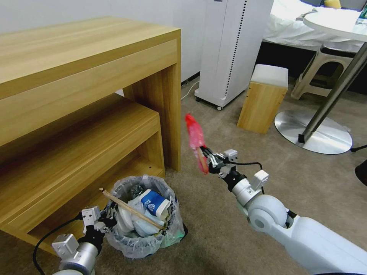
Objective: Pick up the trash bin and place the garbage on the floor into it.
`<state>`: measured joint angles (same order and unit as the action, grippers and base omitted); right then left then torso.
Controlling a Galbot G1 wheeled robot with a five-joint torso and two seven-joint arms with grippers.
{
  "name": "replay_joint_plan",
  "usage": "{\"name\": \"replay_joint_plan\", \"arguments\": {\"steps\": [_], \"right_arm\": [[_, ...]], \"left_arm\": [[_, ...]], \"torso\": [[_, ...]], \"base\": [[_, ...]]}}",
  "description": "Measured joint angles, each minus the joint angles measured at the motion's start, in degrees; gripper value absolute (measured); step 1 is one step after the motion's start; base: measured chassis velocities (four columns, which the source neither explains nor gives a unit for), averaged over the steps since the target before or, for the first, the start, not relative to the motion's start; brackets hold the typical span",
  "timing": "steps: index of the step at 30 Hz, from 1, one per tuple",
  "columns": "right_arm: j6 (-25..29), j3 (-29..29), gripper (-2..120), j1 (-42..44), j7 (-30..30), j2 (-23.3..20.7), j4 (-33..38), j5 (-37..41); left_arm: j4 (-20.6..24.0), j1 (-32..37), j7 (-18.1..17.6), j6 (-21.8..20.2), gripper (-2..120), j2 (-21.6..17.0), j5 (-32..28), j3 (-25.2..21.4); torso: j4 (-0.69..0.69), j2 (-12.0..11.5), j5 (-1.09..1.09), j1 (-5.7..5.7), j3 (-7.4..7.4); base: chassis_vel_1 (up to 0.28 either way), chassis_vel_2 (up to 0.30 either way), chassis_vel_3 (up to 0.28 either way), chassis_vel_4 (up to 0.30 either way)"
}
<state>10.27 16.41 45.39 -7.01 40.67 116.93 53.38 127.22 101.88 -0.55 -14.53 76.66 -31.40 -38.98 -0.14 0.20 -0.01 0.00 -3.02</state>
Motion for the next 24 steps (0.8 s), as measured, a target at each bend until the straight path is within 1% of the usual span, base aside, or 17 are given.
{"name": "replay_joint_plan", "arguments": {"steps": [3,4,6,7,10,11,13,18,21,24], "right_arm": [[0.0,4.4,0,-2.9,0.5,-0.8,2.0,-0.3],[0.0,4.4,0,-2.9,0.5,-0.8,2.0,-0.3],[0.4,7.5,0,-4.4,0.7,-0.9,2.7,-0.6],[0.4,7.5,0,-4.4,0.7,-0.9,2.7,-0.6],[1.3,11.8,0,-5.7,1.9,-0.6,3.3,-1.6],[1.3,11.8,0,-5.7,1.9,-0.6,3.3,-1.6],[1.7,14.7,0,-6.7,2.3,-0.4,3.3,-2.1],[2.2,17.3,0,-7.4,3.2,0.0,2.7,-2.7],[3.3,20.2,0,-8.2,4.4,0.1,1.1,-3.4],[3.6,21.3,0,-8.3,4.8,0.1,0.1,-4.2]], "left_arm": [[0.6,0.0,-0.1,-0.3,2,0.5,0.3,0.3],[0.6,0.0,-0.1,-0.3,2,0.5,0.3,0.3],[1.1,0.1,-0.1,-0.5,2,0.8,0.5,0.3],[1.1,0.1,-0.1,-0.5,2,0.8,0.5,0.3],[2.2,0.5,-0.1,-0.6,2,1.0,0.5,0.2],[2.2,0.5,-0.1,-0.6,2,1.0,0.5,0.2],[2.9,0.7,-0.2,-0.7,2,1.0,0.4,-0.1],[3.6,0.9,-0.4,-0.8,2,1.1,0.3,-0.2],[4.2,0.9,-0.5,-0.9,2,1.2,0.2,-0.3],[4.5,0.9,-0.6,-1.0,2,1.2,0.1,-0.4]], "torso": [[0.01,0.0,0.00,0.00,0.00],[0.01,0.0,0.00,0.00,0.00],[0.01,0.0,0.00,0.00,0.00],[0.01,0.0,0.00,0.00,0.00],[0.00,0.0,0.00,0.00,0.00],[0.00,0.0,0.00,0.00,0.00],[0.01,0.0,0.00,0.00,0.00],[0.00,0.0,0.00,0.00,0.00],[0.01,0.0,0.01,0.00,0.00],[0.00,0.0,0.00,0.00,0.00]], "base": [[0.000,0.000,0.000,0.000],[0.000,0.000,0.000,0.000],[0.000,0.000,0.000,0.000],[0.000,0.000,0.000,0.000],[0.000,0.000,0.000,0.000],[0.000,0.000,0.000,0.000],[0.000,0.000,0.000,0.000],[0.000,0.000,0.000,0.000],[0.000,0.000,0.000,0.000],[0.000,0.000,0.000,0.000]]}}
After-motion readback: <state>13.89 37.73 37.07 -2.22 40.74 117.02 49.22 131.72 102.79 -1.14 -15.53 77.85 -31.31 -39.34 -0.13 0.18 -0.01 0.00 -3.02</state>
